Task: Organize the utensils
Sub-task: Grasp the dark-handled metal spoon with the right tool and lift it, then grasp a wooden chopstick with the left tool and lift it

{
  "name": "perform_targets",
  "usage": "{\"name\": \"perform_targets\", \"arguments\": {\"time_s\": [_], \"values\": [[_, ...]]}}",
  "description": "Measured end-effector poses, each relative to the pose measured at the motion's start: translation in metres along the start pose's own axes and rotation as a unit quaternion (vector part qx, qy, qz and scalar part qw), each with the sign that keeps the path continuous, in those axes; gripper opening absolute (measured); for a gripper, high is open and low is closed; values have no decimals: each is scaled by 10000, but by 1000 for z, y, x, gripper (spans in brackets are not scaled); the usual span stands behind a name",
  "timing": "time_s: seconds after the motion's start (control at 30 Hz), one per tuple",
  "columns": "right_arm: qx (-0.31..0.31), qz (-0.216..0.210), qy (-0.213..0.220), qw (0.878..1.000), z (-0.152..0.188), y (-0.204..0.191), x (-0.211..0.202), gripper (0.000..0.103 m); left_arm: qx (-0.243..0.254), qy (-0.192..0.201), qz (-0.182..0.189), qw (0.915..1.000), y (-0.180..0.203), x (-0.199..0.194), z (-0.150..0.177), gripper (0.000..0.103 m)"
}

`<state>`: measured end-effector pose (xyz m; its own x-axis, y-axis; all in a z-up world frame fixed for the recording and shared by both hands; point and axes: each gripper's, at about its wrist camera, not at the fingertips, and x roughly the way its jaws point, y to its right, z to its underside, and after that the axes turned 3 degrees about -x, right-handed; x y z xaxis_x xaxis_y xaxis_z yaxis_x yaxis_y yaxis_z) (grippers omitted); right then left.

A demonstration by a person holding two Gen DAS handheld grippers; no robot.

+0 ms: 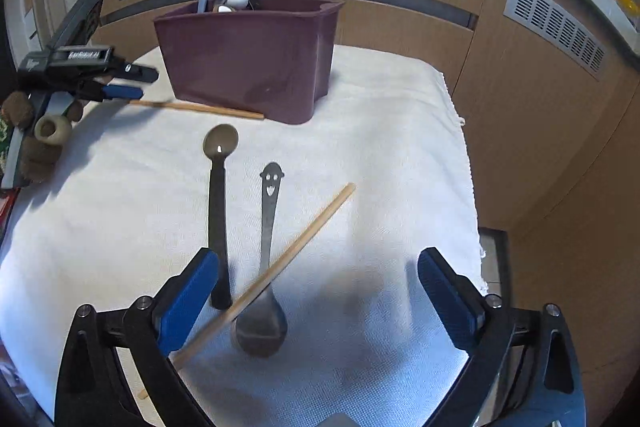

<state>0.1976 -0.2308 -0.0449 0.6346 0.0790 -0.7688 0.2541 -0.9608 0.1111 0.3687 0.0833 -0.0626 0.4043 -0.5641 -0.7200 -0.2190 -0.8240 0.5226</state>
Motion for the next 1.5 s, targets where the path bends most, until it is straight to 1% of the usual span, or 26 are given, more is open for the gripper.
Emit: {"name": "perform_targets", "arguments": {"time_s": [0.13, 0.27, 0.3, 0.33, 0.37, 0.4, 0.43, 0.47, 0.5, 0.57, 0.6, 0.67, 0.7, 0.77, 0.9, 0.97, 1.03, 1.07, 1.1, 1.13, 1.17, 1.2, 1.23, 1.27, 1.37, 1.5], "values": [[-174, -64, 86, 9998, -10, -5, 3, 100, 119, -411, 191, 9989, 13, -5, 25, 80], [-398, -261, 104, 9988, -17, -22, 5, 100, 318, -744, 149, 9966, 31, -15, 59, 82], [-485, -312, 100, 9983, -20, -27, 8, 96, 364, -801, 125, 9960, 36, -17, 67, 82], [-574, -358, 100, 9977, -23, -33, 10, 82, 431, -857, 86, 9954, 42, -20, 77, 83], [-631, -399, 85, 9972, -25, -36, 12, 72, 505, -927, 65, 9944, 49, -22, 87, 83], [-709, -499, -10, 9962, -29, -42, 18, 51, 577, -991, 51, 9934, 56, -23, 94, 84], [-730, -575, -90, 9956, -32, -44, 23, 39, 683, -1028, 14, 9924, 64, -24, 101, 84], [-737, -686, -198, 9947, -35, -47, 29, 36, 785, -1082, -14, 9910, 70, -25, 110, 85], [-723, -779, -296, 9939, -39, -51, 37, 34, 903, -1117, -55, 9896, 76, -26, 119, 85], [-739, -809, -405, 9932, -43, -57, 49, 32, 1073, -1138, -172, 9875, 86, -29, 132, 85], [-744, -812, -444, 9929, -44, -58, 53, 27, 1121, -1140, -222, 9869, 87, -31, 137, 85], [-754, -752, -473, 9932, -48, -63, 59, 26, 1173, -1110, -355, 9862, 92, -33, 143, 85], [-780, -725, -506, 9930, -49, -65, 60, 24, 1191, -1085, -431, 9860, 94, -34, 145, 85], [-771, -733, -596, 9925, -51, -67, 61, 10, 1243, -1007, -574, 9855, 96, -35, 147, 85], [-836, -617, -653, 9924, -45, -68, 50, 11, 1584, -620, -980, 9805, 107, -41, 147, 85], [-711, -665, -631, 9933, -40, -62, 42, 11, 1706, -516, -1044, 9784, 110, -43, 141, 85], [-500, -677, -551, 9949, -33, -46, 30, 11, 1821, -484, -1102, 9759, 110, -41, 133, 84], [-347, -674, -500, 9959, -29, -37, 23, 11, 1899, -479, -1178, 9735, 113, -36, 128, 79], [-230, -673, -467, 9964, -25, -30, 19, 11, 1967, -490, -1229, 9715, 115, -32, 123, 64], [-150, -669, -447, 9966, -23, -26, 16, 11, 2047, -553, -1255, 9692, 119, -26, 118, 54], [-31, -659, -422, 9969, -17, -19, 12, 11, 2112, -674, -1251, 9671, 122, -18, 112, 37], [32, -657, -410, 9970, -14, -16, 10, 11, 2130, -772, -1238, 9661, 124, -10, 106, 32], [112, -659, -399, 9970, -8, -12, 7, 11, 2137, -858, -1245, 9651, 127, -3, 100, 31], [147, -660, -396, 9969, -9, -7, 9, 11, 2158, -916, -1325, 9631, 130, 5, 94, 28], [249, -749, -362, 9962, 0, 2, 9, 11, 2267, -1094, -1558, 9552, 138, 24, 81, 24], [303, -893, -307, 9951, 2, 0, 12, 11, 2429, -1418, -1854, 9416, 149, 47, 67, 14]]}}
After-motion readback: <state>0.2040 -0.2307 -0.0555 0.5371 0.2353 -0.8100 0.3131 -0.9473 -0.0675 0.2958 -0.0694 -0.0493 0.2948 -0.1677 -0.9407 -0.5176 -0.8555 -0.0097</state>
